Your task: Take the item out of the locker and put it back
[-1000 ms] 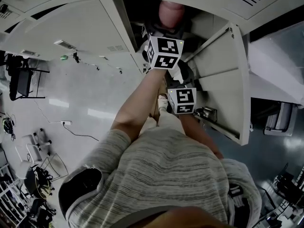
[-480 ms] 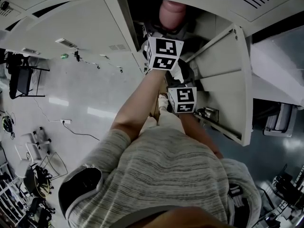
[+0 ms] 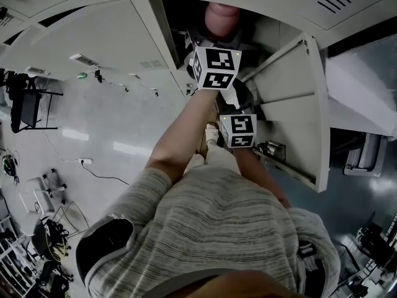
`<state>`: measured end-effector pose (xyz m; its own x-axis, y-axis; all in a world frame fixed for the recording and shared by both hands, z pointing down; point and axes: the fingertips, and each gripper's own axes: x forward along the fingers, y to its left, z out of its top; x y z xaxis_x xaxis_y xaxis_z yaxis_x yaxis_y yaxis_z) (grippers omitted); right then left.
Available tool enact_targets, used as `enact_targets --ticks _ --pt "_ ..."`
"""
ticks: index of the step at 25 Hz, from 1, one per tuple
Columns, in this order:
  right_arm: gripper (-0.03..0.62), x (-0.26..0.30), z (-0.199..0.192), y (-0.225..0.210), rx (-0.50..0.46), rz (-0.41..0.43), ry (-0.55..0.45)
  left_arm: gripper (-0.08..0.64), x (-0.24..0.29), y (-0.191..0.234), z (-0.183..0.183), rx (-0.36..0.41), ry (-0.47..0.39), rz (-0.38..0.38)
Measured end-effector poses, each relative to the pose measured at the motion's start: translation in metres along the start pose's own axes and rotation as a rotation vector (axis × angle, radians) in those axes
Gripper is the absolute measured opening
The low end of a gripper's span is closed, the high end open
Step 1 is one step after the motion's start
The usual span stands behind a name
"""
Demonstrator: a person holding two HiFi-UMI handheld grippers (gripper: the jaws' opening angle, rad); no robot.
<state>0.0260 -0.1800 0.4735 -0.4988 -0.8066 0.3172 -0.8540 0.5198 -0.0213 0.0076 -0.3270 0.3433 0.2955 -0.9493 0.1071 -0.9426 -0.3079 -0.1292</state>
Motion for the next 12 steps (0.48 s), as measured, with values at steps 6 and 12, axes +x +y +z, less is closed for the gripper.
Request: enact_targets --ticks 6,12 --pt "0.256 -0.001 -0.001 0.001 0.002 0.002 0.002 0.403 -0.008 0.001 0.002 -0.046 -0.046 -0.033" --pt "0.256 0.000 0.001 0.007 0.004 0.006 -0.005 0.403 -0.022 0.002 0.006 -0.043 -0.090 -0.068"
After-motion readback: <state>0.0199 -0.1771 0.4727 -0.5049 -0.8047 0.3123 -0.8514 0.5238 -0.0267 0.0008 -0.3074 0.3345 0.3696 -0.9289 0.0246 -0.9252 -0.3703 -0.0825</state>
